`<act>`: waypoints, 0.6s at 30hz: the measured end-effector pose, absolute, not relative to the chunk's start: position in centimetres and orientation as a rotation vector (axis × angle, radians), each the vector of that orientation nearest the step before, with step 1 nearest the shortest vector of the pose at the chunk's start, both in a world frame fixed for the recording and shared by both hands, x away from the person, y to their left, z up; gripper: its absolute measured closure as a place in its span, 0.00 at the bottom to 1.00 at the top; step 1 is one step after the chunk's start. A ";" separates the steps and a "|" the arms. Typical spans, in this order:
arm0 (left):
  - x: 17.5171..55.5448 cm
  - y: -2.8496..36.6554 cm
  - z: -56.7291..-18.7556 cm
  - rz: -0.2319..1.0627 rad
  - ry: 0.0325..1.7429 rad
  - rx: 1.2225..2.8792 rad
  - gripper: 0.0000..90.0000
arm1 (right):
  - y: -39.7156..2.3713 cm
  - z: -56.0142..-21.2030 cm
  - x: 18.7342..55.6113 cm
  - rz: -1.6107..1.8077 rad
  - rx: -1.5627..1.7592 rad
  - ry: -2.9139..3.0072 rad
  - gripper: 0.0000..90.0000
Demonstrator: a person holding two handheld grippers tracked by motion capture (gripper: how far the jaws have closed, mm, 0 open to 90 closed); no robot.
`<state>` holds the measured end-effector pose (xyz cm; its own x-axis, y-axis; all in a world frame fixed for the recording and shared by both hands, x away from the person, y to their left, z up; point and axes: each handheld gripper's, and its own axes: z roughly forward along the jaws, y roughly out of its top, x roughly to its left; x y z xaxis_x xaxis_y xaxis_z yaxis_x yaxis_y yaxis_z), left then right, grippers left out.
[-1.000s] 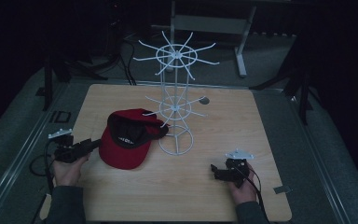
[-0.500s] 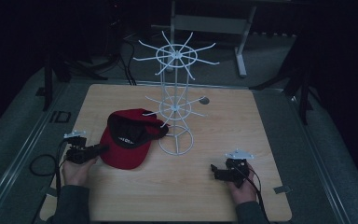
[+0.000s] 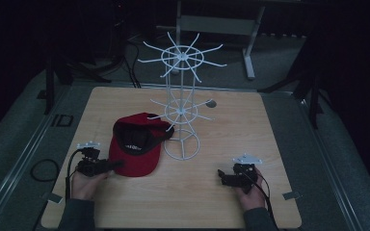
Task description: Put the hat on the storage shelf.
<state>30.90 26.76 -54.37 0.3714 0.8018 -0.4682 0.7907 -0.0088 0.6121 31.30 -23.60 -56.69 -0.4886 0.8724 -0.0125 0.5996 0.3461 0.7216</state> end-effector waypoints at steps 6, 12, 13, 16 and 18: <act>32.5 26.2 -55.4 -0.074 1.399 1.791 0.68 | -23.6 -56.7 31.3 0.936 1.294 2.217 0.15; 33.0 25.4 -55.7 -0.143 1.346 1.781 0.82 | -23.6 -56.7 31.3 0.937 1.293 2.217 0.15; 33.0 25.4 -55.6 -0.145 1.339 1.772 0.85 | -23.6 -56.7 31.3 0.937 1.293 2.217 0.15; 33.0 25.4 -55.0 -0.131 1.344 1.764 0.90 | -23.6 -56.7 31.3 0.937 1.294 2.217 0.15; 33.0 25.4 -54.9 -0.125 1.347 1.758 0.91 | -23.6 -56.7 31.3 0.937 1.293 2.217 0.15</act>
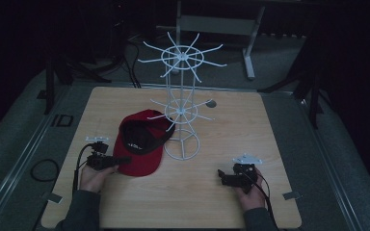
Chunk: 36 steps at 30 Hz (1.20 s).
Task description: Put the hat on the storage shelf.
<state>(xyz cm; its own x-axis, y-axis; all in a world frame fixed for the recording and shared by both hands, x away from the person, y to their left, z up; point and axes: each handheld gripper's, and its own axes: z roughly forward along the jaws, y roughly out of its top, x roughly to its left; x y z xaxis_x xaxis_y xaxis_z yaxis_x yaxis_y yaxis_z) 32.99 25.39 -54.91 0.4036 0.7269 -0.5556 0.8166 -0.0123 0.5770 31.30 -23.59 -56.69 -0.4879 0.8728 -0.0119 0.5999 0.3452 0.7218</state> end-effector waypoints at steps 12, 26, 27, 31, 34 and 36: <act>32.4 26.7 -53.3 -0.014 1.395 1.662 0.94 | -23.6 -56.7 31.3 0.937 1.293 2.217 0.15; 32.0 28.0 -51.1 0.062 1.390 1.613 0.94 | -23.6 -56.7 31.3 0.937 1.294 2.217 0.15; 32.0 28.0 -50.9 0.067 1.389 1.610 0.94 | -23.6 -56.7 31.3 0.936 1.294 2.217 0.15; 31.8 28.3 -50.1 0.095 1.386 1.585 0.94 | -23.6 -56.7 31.3 0.936 1.293 2.218 0.15; 31.7 28.5 -49.5 0.108 1.383 1.567 0.94 | -23.6 -56.7 31.3 0.936 1.293 2.218 0.15; 31.6 28.5 -49.2 0.121 1.379 1.561 0.94 | -23.6 -56.7 31.3 0.935 1.294 2.218 0.15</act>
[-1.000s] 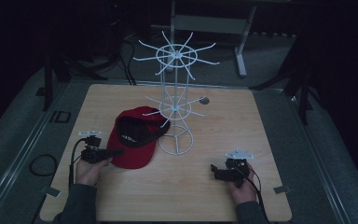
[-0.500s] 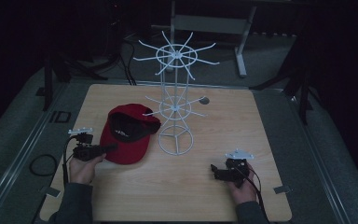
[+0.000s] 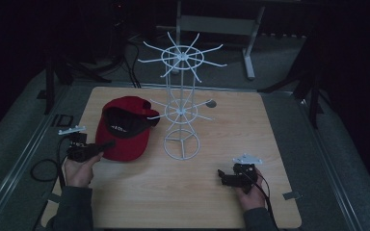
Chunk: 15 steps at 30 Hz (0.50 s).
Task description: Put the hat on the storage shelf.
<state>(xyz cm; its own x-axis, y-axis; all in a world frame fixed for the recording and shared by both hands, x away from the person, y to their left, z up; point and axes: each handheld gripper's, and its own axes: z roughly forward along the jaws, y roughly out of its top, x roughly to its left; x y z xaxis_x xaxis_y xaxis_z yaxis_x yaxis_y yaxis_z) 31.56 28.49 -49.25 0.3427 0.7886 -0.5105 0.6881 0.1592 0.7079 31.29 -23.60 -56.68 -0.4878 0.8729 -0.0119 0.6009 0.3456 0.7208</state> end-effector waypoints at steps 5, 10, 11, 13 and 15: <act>31.2 28.5 -48.7 0.141 1.370 1.544 0.94 | -23.6 -56.7 31.3 0.936 1.294 2.217 0.15; 30.9 28.7 -48.2 0.164 1.370 1.515 0.94 | -23.6 -56.7 31.3 0.937 1.294 2.217 0.15; 30.9 28.7 -48.2 0.167 1.367 1.514 0.94 | -23.6 -56.7 31.3 0.937 1.295 2.217 0.15; 30.9 28.7 -47.9 0.168 1.361 1.510 0.94 | -23.6 -56.7 31.3 0.937 1.295 2.217 0.15; 30.8 28.6 -47.8 0.176 1.358 1.506 0.94 | -23.6 -56.7 31.3 0.937 1.295 2.217 0.15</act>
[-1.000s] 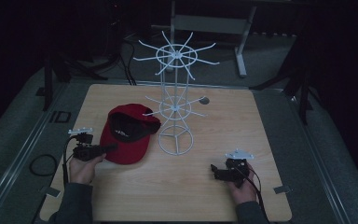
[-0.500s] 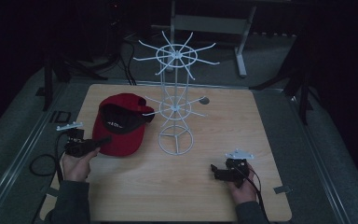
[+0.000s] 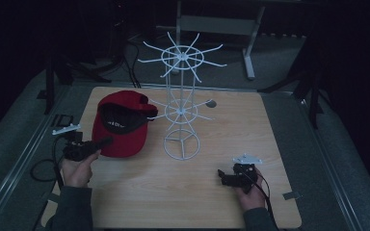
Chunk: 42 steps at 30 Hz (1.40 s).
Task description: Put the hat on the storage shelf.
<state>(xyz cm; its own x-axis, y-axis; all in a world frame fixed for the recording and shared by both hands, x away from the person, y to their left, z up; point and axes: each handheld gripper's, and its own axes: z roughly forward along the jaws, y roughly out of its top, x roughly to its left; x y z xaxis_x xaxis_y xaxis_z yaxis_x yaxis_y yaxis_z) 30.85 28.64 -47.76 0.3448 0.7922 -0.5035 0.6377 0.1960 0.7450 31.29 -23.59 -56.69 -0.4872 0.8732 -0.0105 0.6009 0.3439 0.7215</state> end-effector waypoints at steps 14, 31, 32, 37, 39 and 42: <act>30.4 28.2 -45.8 0.241 1.335 1.448 0.94 | -23.6 -56.7 31.3 0.936 1.293 2.218 0.15; 30.6 28.0 -43.6 0.283 1.332 1.371 0.94 | -23.6 -56.7 31.3 0.937 1.295 2.216 0.15; 30.6 28.0 -43.5 0.284 1.333 1.364 0.94 | -23.6 -56.7 31.3 0.937 1.295 2.216 0.15; 30.7 27.9 -42.8 0.285 1.319 1.353 0.94 | -23.6 -56.7 31.3 0.938 1.293 2.216 0.15; 30.7 27.9 -42.6 0.290 1.316 1.349 0.94 | -23.6 -56.7 31.3 0.938 1.293 2.216 0.15; 30.8 27.9 -42.2 0.295 1.313 1.343 0.94 | -23.6 -56.7 31.3 0.938 1.292 2.216 0.15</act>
